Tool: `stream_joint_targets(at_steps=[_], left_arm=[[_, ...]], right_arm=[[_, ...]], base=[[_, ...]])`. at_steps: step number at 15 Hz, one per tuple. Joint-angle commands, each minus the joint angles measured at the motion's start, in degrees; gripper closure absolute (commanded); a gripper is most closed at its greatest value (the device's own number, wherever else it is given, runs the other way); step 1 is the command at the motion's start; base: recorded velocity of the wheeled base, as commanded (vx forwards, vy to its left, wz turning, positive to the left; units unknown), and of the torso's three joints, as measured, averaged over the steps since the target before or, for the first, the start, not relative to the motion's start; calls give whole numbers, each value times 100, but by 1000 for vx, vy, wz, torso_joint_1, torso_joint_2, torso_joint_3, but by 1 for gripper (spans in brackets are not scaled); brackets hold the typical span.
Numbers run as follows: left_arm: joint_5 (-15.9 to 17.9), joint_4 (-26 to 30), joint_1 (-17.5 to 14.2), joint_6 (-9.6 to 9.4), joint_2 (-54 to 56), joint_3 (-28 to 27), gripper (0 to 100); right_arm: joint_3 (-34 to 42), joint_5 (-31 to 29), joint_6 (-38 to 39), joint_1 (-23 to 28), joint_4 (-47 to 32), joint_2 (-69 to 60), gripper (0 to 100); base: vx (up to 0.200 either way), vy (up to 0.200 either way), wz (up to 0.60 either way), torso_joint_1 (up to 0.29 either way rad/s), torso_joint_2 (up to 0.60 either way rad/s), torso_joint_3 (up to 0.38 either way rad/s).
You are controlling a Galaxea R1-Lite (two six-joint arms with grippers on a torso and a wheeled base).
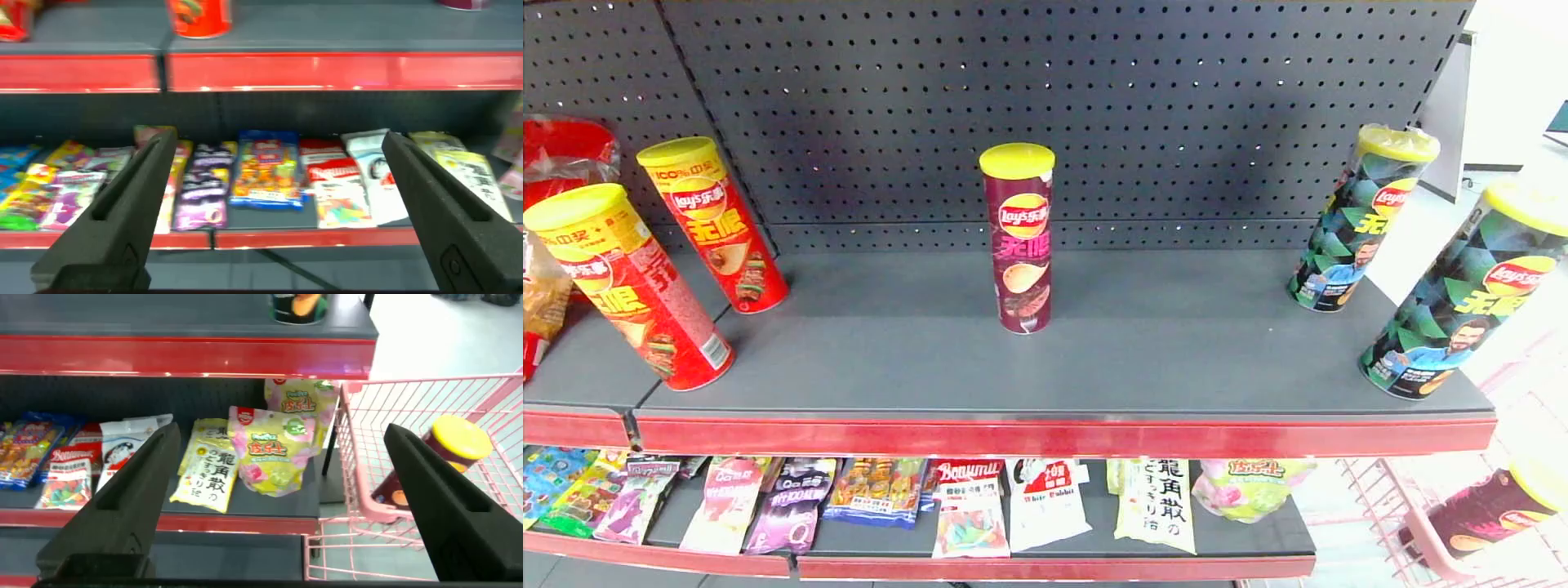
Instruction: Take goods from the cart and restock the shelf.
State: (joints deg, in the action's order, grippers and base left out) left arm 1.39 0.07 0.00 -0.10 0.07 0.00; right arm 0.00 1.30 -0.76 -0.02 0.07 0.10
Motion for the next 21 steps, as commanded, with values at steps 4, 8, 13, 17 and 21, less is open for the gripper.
stream_joint_targets(at_steps=[4,8,13,17,21], left_arm=[[2,1,0,1,-7,0,0],[2,1,0,1,-7,0,0],[2,1,0,1,-7,0,0],[2,1,0,1,-7,0,0],[2,1,0,1,-7,0,0]], right_arm=[[0,1,5,-6,1,8,0],[0,1,23,2,1,8,0],[0,-7,67,2,1,-1,0],[0,-7,58,2,1,-1,0],[0,-7,67,2,1,-1,0]], base=[[0,-200,0,4,1,4],[0,-200,0,5,0,6],[0,-120,-120,3,4,2],[0,0,-600,2,7,2],[0,0,-600,2,1,1]])
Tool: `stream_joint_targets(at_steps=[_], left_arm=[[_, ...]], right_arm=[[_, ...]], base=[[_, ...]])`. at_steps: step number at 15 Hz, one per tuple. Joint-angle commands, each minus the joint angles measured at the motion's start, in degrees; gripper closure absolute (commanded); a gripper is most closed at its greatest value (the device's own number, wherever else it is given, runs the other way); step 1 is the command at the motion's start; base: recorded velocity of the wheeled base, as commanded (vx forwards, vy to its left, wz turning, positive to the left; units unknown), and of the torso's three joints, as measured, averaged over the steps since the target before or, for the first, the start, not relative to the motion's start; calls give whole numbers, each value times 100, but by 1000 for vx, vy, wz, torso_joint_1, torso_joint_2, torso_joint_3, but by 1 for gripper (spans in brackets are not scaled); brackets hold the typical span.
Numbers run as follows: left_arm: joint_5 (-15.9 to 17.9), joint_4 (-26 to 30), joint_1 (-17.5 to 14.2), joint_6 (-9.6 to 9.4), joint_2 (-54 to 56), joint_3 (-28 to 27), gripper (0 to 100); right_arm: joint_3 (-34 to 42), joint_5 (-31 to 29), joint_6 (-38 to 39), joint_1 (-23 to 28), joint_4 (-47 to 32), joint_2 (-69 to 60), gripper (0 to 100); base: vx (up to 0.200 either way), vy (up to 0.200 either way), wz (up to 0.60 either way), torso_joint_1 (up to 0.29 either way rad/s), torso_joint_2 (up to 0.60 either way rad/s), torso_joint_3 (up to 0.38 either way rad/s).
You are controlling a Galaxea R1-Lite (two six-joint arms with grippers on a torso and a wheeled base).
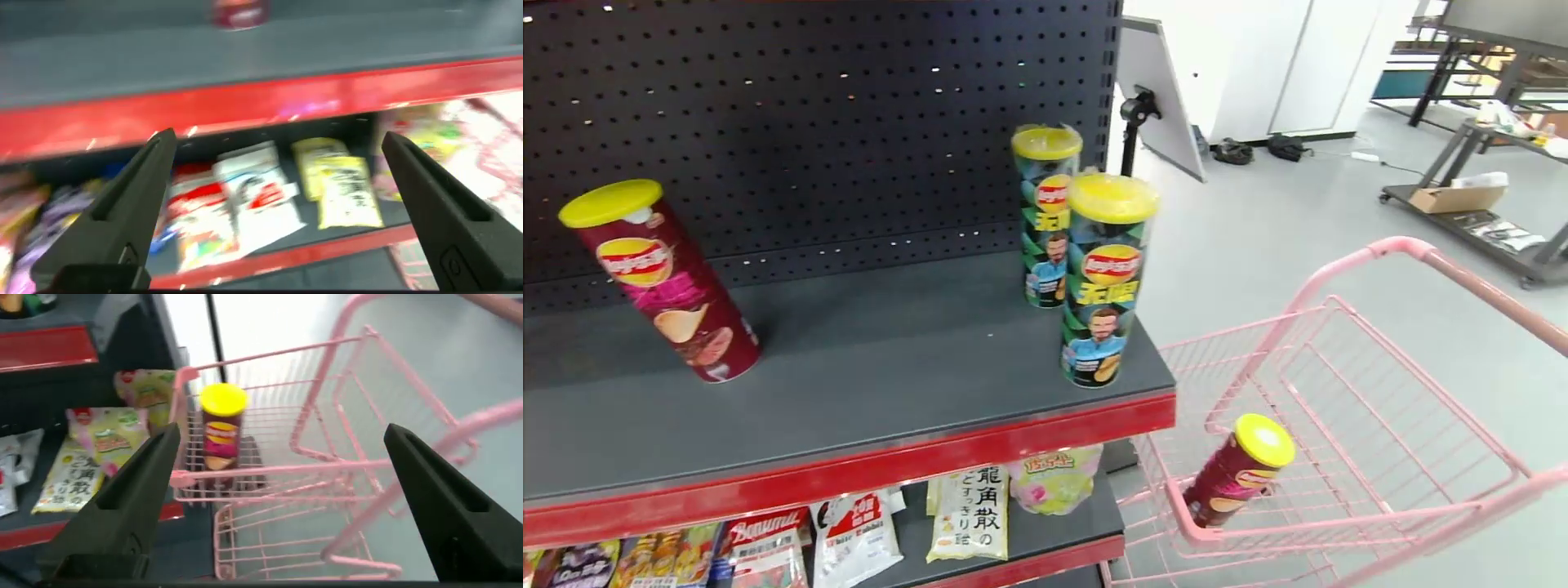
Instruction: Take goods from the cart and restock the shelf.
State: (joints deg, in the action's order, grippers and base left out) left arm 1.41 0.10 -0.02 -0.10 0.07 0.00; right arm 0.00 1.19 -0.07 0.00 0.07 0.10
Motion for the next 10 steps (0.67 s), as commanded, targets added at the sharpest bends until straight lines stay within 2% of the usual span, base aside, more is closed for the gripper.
stream_joint_targets(at_steps=[1,10], left_arm=[[-1,-1,2,1,-7,0,0],[-1,-1,2,1,-7,0,0]], right_arm=[[0,4,-1,0,1,-1,0],[0,4,-1,0,1,8,0]], base=[[0,0,0,0,0,0],[0,0,0,-10,28,16]])
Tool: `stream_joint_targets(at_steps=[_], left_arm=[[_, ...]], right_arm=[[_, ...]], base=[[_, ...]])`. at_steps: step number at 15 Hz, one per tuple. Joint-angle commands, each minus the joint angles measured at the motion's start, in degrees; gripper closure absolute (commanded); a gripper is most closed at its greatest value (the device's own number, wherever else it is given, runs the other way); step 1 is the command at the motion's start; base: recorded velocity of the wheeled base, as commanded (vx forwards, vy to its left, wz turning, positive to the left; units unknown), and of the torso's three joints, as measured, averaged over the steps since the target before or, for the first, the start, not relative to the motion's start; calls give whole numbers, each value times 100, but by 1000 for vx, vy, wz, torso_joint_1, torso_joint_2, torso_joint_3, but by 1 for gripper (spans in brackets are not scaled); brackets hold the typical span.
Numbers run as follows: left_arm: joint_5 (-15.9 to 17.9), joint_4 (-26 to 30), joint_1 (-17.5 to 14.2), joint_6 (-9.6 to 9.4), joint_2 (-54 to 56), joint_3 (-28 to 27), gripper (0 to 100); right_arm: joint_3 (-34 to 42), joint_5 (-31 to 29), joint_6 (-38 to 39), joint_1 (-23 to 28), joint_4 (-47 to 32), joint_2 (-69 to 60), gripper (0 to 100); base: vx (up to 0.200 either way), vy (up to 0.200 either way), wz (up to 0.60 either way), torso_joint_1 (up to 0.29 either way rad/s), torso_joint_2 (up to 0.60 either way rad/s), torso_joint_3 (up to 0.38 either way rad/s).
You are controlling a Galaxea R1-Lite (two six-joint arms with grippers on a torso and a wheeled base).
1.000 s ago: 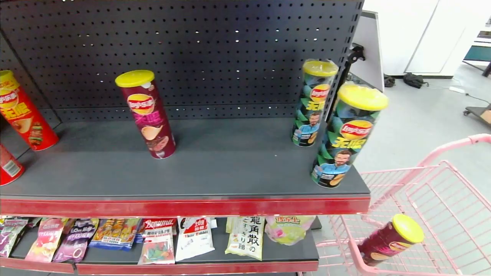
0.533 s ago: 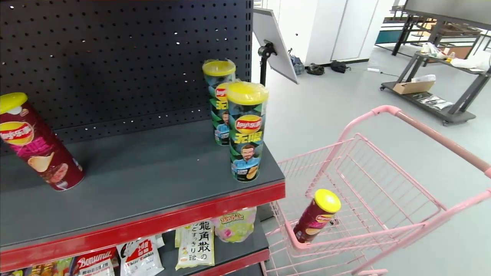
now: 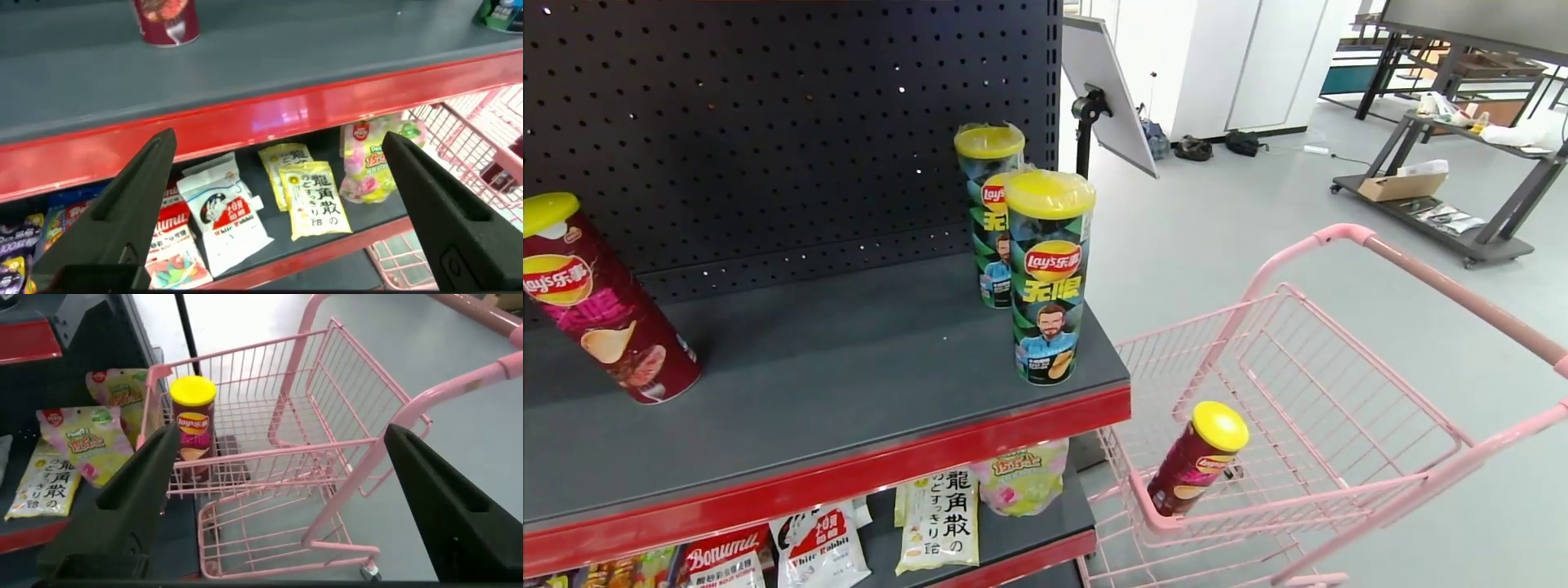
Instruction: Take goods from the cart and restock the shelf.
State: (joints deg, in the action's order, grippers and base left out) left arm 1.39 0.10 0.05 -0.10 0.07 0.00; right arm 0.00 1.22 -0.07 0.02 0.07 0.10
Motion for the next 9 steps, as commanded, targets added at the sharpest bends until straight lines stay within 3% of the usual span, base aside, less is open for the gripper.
stream_joint_targets(at_steps=[1,9], left_arm=[[2,-1,-5,1,-7,0,0],[2,-1,-5,1,-7,0,0]], right_arm=[[0,1,-1,-2,1,8,0],[0,-25,7,-2,1,8,0]], base=[[0,0,0,-124,330,183],[0,0,0,-156,441,279]])
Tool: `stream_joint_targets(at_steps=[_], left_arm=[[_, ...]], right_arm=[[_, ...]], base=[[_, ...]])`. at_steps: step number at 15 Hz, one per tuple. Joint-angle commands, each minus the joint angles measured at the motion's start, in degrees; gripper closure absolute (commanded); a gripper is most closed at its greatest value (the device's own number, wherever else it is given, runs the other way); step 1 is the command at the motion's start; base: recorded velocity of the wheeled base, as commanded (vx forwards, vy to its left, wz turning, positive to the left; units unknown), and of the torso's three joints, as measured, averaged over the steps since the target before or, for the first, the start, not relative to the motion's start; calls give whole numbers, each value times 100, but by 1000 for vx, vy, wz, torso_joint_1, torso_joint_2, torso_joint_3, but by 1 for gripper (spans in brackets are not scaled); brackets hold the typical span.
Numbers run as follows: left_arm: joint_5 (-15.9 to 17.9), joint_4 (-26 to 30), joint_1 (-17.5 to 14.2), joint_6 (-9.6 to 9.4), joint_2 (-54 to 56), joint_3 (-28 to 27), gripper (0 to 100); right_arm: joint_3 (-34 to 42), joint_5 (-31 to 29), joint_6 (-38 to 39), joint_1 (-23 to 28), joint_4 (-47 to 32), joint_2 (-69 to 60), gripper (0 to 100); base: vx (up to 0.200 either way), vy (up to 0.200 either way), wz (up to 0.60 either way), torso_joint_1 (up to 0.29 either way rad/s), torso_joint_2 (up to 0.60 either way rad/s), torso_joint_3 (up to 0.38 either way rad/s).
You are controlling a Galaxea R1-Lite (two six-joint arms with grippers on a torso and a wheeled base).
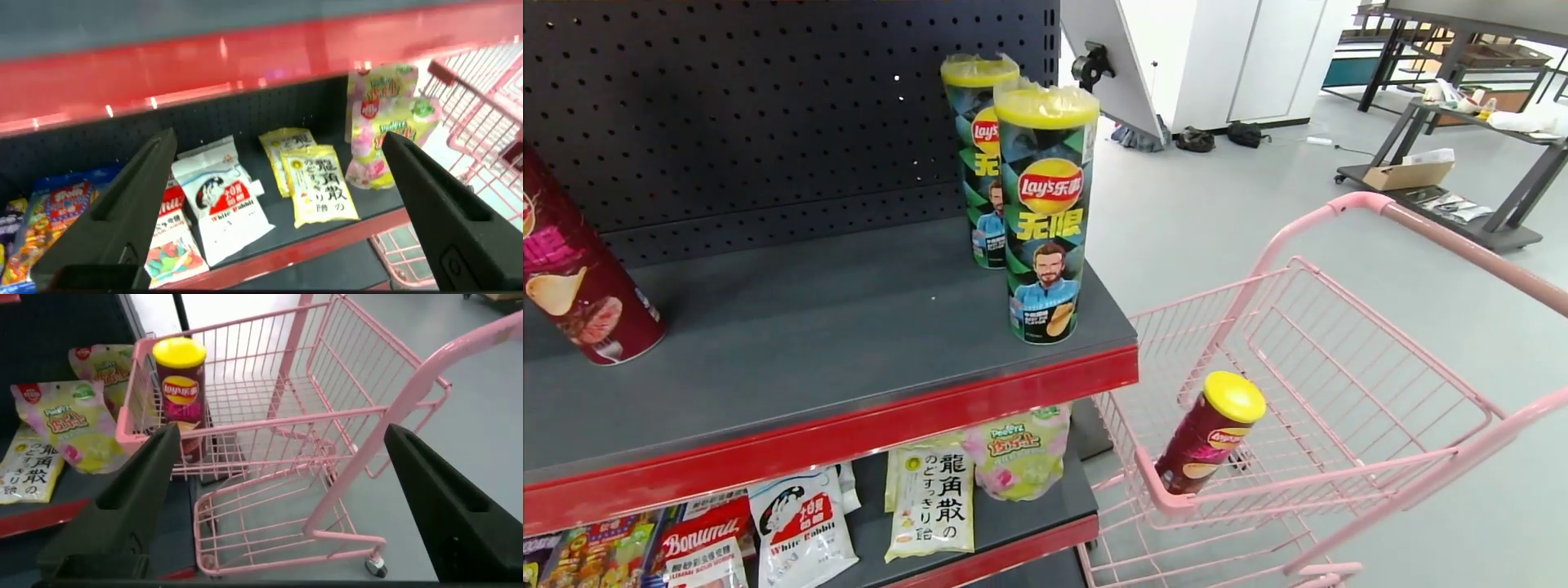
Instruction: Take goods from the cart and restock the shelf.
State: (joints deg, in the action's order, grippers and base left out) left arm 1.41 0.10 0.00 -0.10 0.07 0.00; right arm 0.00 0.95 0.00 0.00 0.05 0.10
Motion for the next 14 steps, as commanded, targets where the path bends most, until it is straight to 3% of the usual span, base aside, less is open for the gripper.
stream_joint_targets(at_steps=[1,10,14], left_arm=[[-1,-1,0,1,-7,0,0],[-1,-1,0,10,-7,0,0],[-1,-1,0,19,-7,0,0]], right_arm=[[0,2,0,0,4,8,0],[0,10,-53,0,4,8,0],[0,-16,-53,0,4,-1,0]], base=[[0,0,0,-183,549,364],[0,0,0,-135,504,364],[0,0,0,-21,108,80]])
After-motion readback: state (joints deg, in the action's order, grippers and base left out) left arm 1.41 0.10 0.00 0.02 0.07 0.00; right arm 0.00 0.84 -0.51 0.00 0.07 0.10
